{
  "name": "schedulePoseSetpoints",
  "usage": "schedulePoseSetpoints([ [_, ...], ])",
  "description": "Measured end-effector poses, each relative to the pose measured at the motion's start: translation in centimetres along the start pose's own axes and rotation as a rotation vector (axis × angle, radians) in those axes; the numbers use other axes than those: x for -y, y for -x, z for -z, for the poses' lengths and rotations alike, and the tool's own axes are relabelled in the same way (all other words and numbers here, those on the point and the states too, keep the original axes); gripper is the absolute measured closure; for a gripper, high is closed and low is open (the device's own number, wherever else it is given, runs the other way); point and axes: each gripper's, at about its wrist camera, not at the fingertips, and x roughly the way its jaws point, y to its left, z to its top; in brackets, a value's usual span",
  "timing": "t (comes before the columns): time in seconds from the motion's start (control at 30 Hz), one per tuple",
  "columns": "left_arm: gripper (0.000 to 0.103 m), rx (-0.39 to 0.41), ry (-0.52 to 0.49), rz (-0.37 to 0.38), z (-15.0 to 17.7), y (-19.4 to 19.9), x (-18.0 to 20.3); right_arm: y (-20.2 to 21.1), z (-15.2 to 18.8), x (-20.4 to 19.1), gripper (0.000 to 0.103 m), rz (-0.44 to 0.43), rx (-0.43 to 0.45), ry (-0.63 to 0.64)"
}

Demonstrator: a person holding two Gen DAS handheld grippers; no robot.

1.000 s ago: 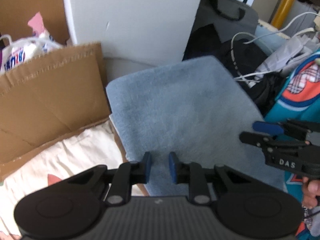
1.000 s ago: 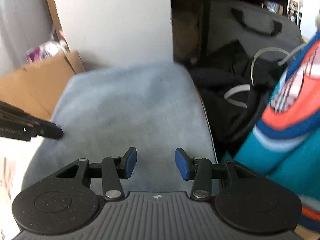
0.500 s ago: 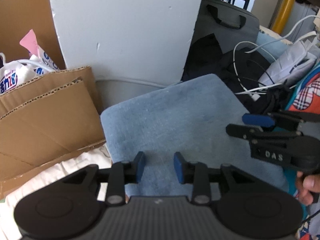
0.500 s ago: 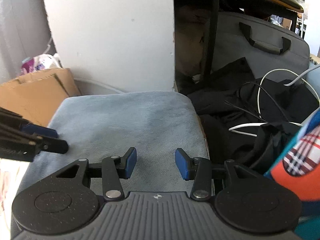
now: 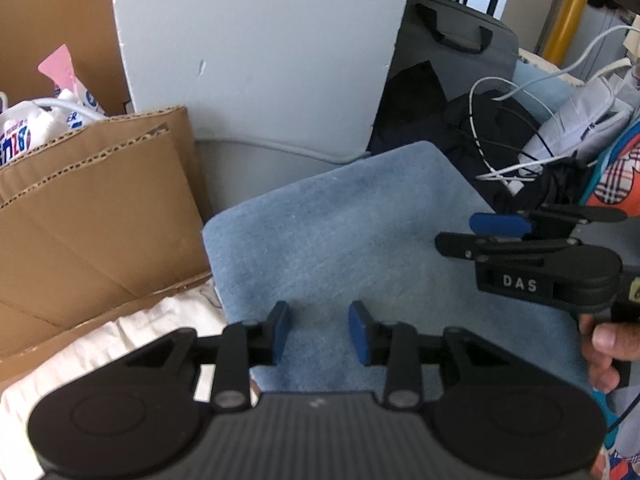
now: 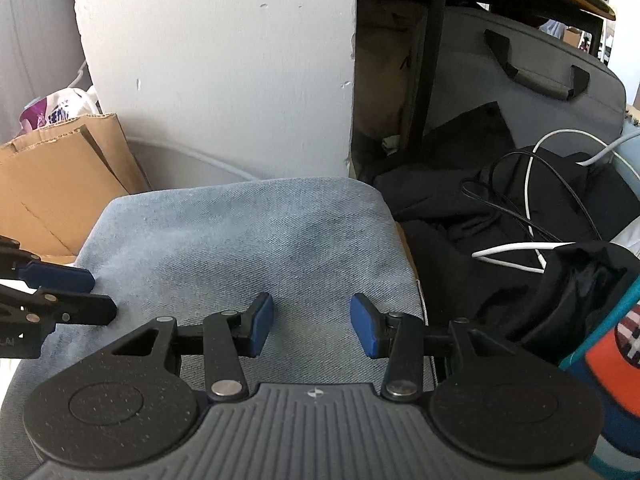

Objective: Fold clothes
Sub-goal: 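Press the placed jeans flat with both open grippers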

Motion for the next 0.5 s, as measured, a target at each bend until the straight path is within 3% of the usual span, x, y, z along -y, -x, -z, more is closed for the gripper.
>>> schedulePoseSetpoints([
  [0.23, 0.068, 0.034, -0.038, -0.016, -1.4, 0.1, -0.2, 0.4, -1.5, 0.0, 0.053, 0.01, 0.026, -0.016],
  [0.5, 0.068, 0.039, 0.014, -0.029, -2.9, -1.3, -1.5, -0.9, -3.4, -0.5, 0.053, -0.023, 0.049, -0.023],
])
